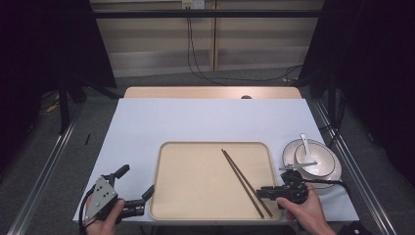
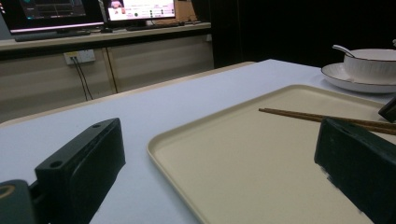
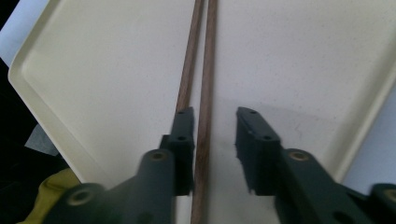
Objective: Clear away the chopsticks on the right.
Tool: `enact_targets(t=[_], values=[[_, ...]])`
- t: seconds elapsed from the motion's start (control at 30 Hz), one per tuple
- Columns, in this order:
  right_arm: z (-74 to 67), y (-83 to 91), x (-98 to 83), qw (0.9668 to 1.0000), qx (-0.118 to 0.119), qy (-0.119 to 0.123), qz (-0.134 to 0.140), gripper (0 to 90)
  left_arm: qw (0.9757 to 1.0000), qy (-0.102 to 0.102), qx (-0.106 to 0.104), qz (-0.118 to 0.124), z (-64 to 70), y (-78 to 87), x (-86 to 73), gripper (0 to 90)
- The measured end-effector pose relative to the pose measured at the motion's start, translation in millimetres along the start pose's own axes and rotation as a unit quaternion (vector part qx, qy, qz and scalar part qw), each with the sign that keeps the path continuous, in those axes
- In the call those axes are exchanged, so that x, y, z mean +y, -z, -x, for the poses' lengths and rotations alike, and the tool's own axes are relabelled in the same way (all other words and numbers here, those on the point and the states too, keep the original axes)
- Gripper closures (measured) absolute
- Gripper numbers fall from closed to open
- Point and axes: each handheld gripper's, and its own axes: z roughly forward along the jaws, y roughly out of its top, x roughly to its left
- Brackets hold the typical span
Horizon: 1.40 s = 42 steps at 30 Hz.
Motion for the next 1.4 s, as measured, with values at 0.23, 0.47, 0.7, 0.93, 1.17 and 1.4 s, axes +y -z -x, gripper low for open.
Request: enact_targets(t=[0.23,0.47,0.7,0.93,1.17,1.4], values=[[0.5,14.6,1.0,0.9983,0.0,0.044,0.037,47.8,0.9999,0.003,-0.012,-0.005,1.2,-1.7,-0.8,1.6],[5.5,51.5,2.8,0.9859,-0.011,0.12,0.117,25.4,0.9998,0.019,-0.01,-0.004,3.6,-3.0,-1.5,1.5],[16.2,73.7,-5.7,0.9782,-0.047,0.156,0.129,3.1,0.9996,0.02,-0.015,-0.01,4.5,-3.5,-2.6,1.6],[29.8,92.8,-21.4,0.9707,-0.07,0.161,0.164,3.1,0.9993,0.016,-0.004,-0.034,8.1,-1.3,-3.0,1.4],[43.2,105.5,-44.2,0.9441,-0.101,0.178,0.258,0.0,0.9988,0.034,0.007,-0.034,9.4,3.7,-4.2,1.5],[50.7,105.8,-51.6,0.9416,-0.111,0.175,0.265,0.0,0.9987,0.035,0.008,-0.036,5.4,1.8,-5.2,1.5]])
